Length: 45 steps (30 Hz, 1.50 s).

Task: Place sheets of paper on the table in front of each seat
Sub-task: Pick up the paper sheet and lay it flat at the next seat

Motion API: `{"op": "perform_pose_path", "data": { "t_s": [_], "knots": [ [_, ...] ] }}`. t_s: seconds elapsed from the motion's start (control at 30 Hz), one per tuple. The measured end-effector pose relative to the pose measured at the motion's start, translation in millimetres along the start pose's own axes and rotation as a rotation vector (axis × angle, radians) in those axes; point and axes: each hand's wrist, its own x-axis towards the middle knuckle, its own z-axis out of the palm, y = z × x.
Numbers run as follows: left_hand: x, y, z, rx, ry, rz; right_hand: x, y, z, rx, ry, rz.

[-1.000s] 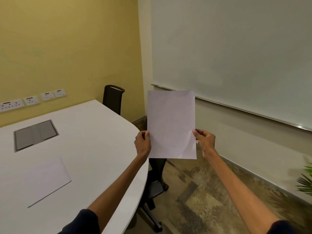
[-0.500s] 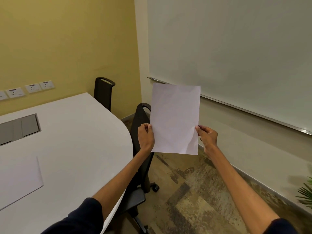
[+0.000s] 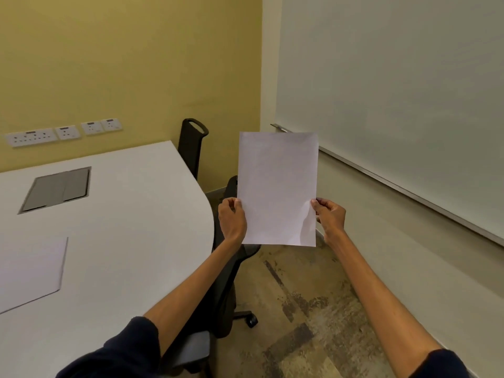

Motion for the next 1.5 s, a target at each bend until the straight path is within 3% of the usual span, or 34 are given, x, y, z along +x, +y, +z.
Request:
{"op": "perform_pose_path", "data": {
  "t_s": [0.3,0.57,0.8,1.1,1.5],
  "knots": [
    [37.2,-4.2,35.4,0.012,0.316,-0.125,109.9,-1.8,58.1,-0.077,-0.357,-0.001],
    [51.8,-24.1,11.7,0.033,0.599,-0.267,146.5,1.0,148.8,-0.146,-0.668,0.022],
    [99.5,-46.1,-32.2,0.021,0.863,-0.277,151.9,8.2,256.6,-0.146,-0.911,0.042],
    [144.9,-106.0,-92.4,-0.007,1.072,-0.375,140.5,54.1,420.8,-0.294,-1.19,0.052],
    [145.7,-166.3,-137.6,-0.018,1.268,-0.534,103.4,128.5,512.7,-0.514,-1.415,0.106]
  ]
}}
